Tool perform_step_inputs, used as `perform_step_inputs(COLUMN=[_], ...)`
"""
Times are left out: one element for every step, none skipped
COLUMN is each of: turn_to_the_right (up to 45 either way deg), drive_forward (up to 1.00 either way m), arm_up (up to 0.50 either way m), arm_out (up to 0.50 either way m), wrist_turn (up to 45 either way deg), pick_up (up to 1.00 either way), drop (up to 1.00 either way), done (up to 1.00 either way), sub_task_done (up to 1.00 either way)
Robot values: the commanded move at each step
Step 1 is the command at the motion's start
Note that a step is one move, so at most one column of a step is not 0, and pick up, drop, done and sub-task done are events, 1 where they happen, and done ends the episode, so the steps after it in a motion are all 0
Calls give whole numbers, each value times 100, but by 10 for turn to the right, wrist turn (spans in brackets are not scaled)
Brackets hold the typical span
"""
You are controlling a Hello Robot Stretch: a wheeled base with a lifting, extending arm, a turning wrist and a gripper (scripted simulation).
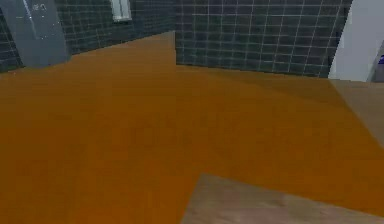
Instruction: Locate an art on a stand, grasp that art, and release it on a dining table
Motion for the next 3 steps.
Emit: perform_step_inputs(turn_to_the_right=[450,300,0], drive_forward=[0,0,5], arm_up=[0,0,0], arm_out=[0,0,0], wrist_turn=[0,0,0], pick_up=[0,0,0], drop=[0,0,0], done=[0,0,0], sub_task_done=[0,0,0])
